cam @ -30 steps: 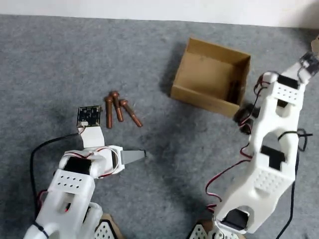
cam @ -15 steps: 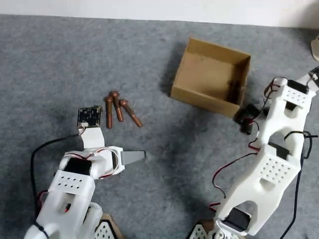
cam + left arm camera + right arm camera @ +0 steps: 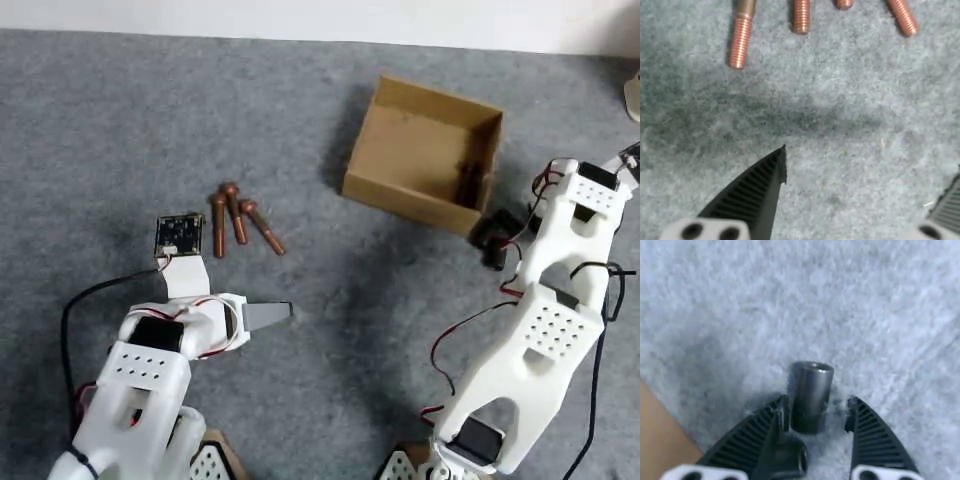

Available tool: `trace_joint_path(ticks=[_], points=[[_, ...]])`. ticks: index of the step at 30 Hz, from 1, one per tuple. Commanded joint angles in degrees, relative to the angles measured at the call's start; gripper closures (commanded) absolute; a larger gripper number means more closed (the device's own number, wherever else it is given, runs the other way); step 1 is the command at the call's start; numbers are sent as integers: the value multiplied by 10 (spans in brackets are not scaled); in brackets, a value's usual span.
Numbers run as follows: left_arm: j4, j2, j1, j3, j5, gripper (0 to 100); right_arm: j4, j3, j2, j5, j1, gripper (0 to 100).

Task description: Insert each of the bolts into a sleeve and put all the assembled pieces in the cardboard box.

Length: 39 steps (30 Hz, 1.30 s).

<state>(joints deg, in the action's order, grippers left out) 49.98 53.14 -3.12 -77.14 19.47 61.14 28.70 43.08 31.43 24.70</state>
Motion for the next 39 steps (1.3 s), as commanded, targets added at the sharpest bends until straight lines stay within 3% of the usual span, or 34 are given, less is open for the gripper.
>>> trace_joint_path(ticks=[1, 5, 9, 12, 17, 23, 25, 31, 39], points=[[-7, 4, 3, 3, 0, 540, -9, 47, 16, 9, 17, 817], [-7, 4, 3, 3, 0, 540, -8, 89, 51, 7, 18, 831], [-7, 4, 3, 3, 0, 540, -8, 112, 81, 5, 18, 998], [-7, 4, 5, 3, 0, 540, 19, 118, 87, 4, 15, 992], [-6, 4, 3, 4, 0, 540, 163, 194, 87, -69, -14, 994], [-6, 4, 3, 7, 1, 540, 393, 382, 89, -143, -51, 994], [-6, 4, 3, 7, 1, 540, 400, 430, 84, -146, -58, 994], [34, 4, 7, 39, 32, 540, 400, 342, 55, -149, -49, 994], [88, 4, 7, 70, 65, 540, 400, 185, -81, -164, -111, 994]])
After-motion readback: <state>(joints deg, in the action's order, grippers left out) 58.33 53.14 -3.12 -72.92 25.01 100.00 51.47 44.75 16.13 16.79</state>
